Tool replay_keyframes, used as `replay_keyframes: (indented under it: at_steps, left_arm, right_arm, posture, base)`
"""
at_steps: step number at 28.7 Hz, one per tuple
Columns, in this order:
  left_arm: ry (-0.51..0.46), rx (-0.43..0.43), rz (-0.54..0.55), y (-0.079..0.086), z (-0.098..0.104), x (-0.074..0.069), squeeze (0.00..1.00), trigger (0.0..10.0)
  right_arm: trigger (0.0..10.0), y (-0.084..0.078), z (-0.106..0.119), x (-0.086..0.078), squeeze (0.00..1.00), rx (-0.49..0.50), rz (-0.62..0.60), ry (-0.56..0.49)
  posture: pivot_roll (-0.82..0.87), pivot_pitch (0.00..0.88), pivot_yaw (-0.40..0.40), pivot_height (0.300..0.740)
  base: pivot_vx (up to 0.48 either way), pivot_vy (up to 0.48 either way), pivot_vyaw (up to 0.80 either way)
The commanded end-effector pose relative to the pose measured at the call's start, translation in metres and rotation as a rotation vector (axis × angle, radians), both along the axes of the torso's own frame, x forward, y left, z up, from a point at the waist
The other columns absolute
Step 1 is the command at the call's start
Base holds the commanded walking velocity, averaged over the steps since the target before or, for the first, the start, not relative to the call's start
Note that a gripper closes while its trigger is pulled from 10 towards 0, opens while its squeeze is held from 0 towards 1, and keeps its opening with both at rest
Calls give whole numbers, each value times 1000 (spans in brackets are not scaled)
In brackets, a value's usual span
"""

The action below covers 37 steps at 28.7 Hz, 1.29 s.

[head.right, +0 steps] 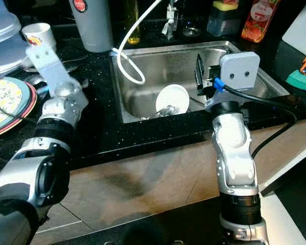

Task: Kitchen organization

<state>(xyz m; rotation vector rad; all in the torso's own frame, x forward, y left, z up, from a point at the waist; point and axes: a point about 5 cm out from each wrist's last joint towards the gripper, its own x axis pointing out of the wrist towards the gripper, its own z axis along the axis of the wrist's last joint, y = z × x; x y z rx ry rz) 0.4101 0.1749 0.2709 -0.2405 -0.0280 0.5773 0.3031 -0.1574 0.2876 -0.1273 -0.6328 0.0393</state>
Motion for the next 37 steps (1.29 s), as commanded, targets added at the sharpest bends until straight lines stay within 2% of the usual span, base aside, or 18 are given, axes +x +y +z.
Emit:
replay_keyframes:
  at_steps: [1, 2, 5, 8, 9, 14, 15, 17, 20, 21, 22, 23, 28, 31, 32, 33, 35, 37]
  left_arm:
    - [-18, 17, -17, -6, 2, -1, 0, 10000]
    - [-20, 13, -21, -7, 2, -1, 0, 10000]
    - [-50, 75, -26, -11, 10, -2, 0, 10000]
    - [-64, 83, -36, -12, 13, -1, 0, 10000]
    - [-45, 60, -50, -11, 11, 1, 1000, 10000]
    - [135, -55, -121, -5, -10, 9, 1000, 10000]
    - [135, -55, -121, -5, -10, 9, 1000, 10000]
    - [171, -110, -136, -2, -16, 10, 1000, 10000]
    - [180, -103, -106, 7, -16, 10, 1000, 10000]
    - [172, -80, -92, 15, -13, 10, 663, 10000]
    - [167, -65, -77, 20, -11, 10, 663, 10000]
    - [153, -36, -68, 25, -7, 10, 0, 10000]
    - [166, -78, -88, 32, -6, 10, 0, 10000]
    - [202, -127, -95, 34, -14, 9, 0, 10000]
    - [242, -171, -120, 32, -25, 8, 0, 10000]
    - [242, -171, -120, 32, -25, 8, 0, 10000]
    - [295, -219, -196, 23, -40, 7, 0, 10000]
    - [312, -239, -239, 19, -46, 7, 0, 10000]
  right_arm:
    - [10000, 0, 0, -1, 0, 5, 7, 3]
    - [10000, 0, 0, -1, 0, 5, 7, 3]
    - [10000, 0, 0, -1, 0, 5, 6, 4]
    - [10000, 0, 0, -1, 0, 5, 6, 5]
    - [10000, 0, 0, 0, 0, 5, 7, 5]
    - [10000, 1, 1, 0, 0, 5, 9, 3]
    - [10000, 1, 1, 0, 0, 5, 9, 3]
    - [10000, 0, 1, -1, 0, 7, 5, 2]
    - [10000, 0, 1, -1, 0, 8, 3, 2]
    - [10000, 0, 1, -1, 0, 9, 2, 2]
    - [10000, 1, 1, -1, 0, 9, 1, 1]
    - [10000, 1, 1, -1, 0, 10, 1, 0]
    - [10000, 0, 1, -2, 0, 13, -2, -1]
    - [10000, 0, 0, -2, 0, 14, -3, 1]
    - [10000, -1, 0, -2, 0, 15, -4, 2]
    - [10000, -1, 0, -2, 0, 15, -4, 2]
    - [10000, 0, 0, -2, 0, 16, -4, 2]
    - [10000, 0, 0, -2, 0, 16, -5, 1]
  posture:
    - [46, 129, 2, 740]
    - [46, 129, 2, 740]
    - [45, 132, 0, 740]
    - [45, 131, -1, 740]
    - [47, 131, -1, 740]
    - [44, 131, 3, 740]
    - [44, 131, 3, 740]
    - [44, 131, 3, 740]
    - [42, 132, 5, 740]
    - [41, 131, 7, 740]
    - [39, 130, 11, 740]
    - [39, 130, 11, 740]
    - [42, 131, 13, 740]
    - [42, 131, 13, 740]
    - [48, 135, 16, 740]
    - [48, 135, 16, 740]
    - [46, 136, 17, 740]
    - [44, 138, 18, 740]
  base:
    - [0, 0, 0]
    - [0, 0, 0]
    - [0, 0, 0]
    - [0, 0, 0]
    - [0, 0, 0]
    - [0, 0, 0]
    - [0, 0, 0]
    - [0, 0, 0]
    - [0, 0, 0]
    - [0, 0, 0]
    - [0, 0, 0]
    - [0, 0, 0]
    - [0, 0, 0]
    - [0, 0, 0]
    - [0, 0, 0]
    - [0, 0, 0]
    - [0, 0, 0]
    - [0, 0, 0]
